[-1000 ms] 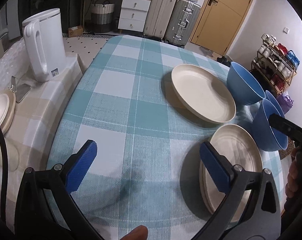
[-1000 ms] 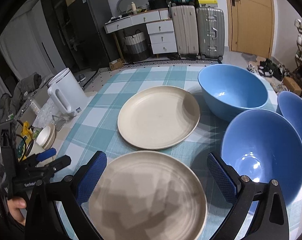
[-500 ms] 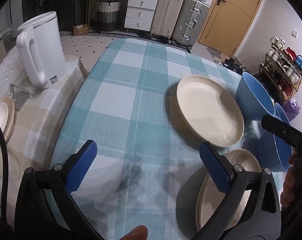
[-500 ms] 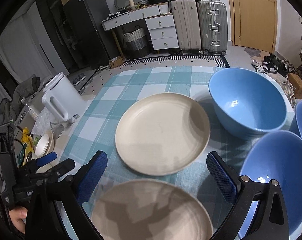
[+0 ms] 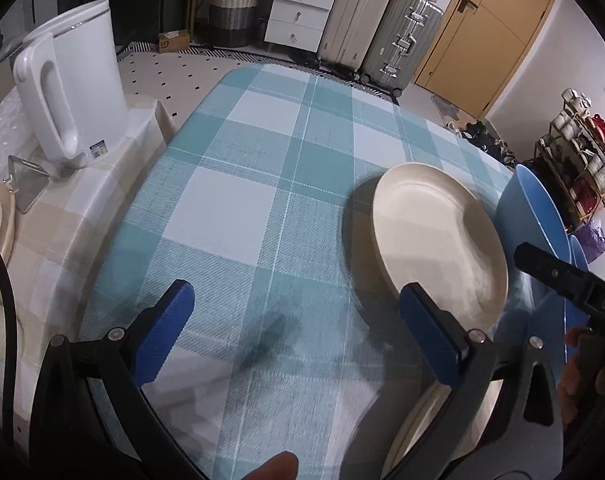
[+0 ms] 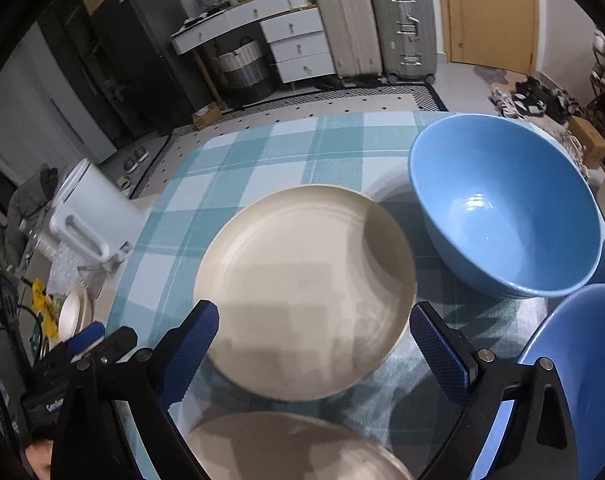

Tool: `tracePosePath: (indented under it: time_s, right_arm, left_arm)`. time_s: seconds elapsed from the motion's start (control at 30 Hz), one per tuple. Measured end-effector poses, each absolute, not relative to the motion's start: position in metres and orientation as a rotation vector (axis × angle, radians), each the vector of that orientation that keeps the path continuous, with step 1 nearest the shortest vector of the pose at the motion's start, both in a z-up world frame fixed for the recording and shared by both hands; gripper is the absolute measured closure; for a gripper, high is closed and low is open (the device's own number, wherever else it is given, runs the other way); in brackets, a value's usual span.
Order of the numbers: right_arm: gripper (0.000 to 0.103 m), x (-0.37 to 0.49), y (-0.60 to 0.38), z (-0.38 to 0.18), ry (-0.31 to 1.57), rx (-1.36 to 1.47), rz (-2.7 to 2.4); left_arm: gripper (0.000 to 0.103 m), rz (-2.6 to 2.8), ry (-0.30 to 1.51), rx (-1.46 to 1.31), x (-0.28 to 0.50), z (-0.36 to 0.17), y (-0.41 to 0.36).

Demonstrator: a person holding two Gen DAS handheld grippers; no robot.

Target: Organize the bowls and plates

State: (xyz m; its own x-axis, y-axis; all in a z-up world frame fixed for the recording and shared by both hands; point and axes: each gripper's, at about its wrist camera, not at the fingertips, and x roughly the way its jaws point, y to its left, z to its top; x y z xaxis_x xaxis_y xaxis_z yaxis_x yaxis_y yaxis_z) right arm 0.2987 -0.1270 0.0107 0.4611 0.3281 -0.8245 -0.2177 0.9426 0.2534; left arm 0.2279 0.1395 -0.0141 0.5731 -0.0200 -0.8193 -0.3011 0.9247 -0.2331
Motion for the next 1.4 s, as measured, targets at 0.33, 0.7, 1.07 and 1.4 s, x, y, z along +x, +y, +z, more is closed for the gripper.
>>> tracePosePath:
  time_s: [0.33,0.7,1.07,1.4]
  right_arm:
    - [0.012,0.314,-0.126,-0.011,1.078,0.023,0.260]
    - [0.022,0.320,-0.127,-0.012,1.079,-0.002,0.277]
    - [0.027,0.321,-0.128,-0.011,1.077,-0.009,0.288]
    - [0.032,0.316,-0.120,-0.014,1.081,-0.033,0.306]
  left_arm:
    - [0.001,0.176,0.980,-0.354,0.254,-0.033,0.127]
    - [0.002,0.207,1.029,-0.308,0.286,-0.050,0.116]
    - [0.029,0.150,1.044,-0.302,0.296,-0.061,0.105]
    - [0.029,0.217,1.022,-0.288,0.276,-0.058,0.125]
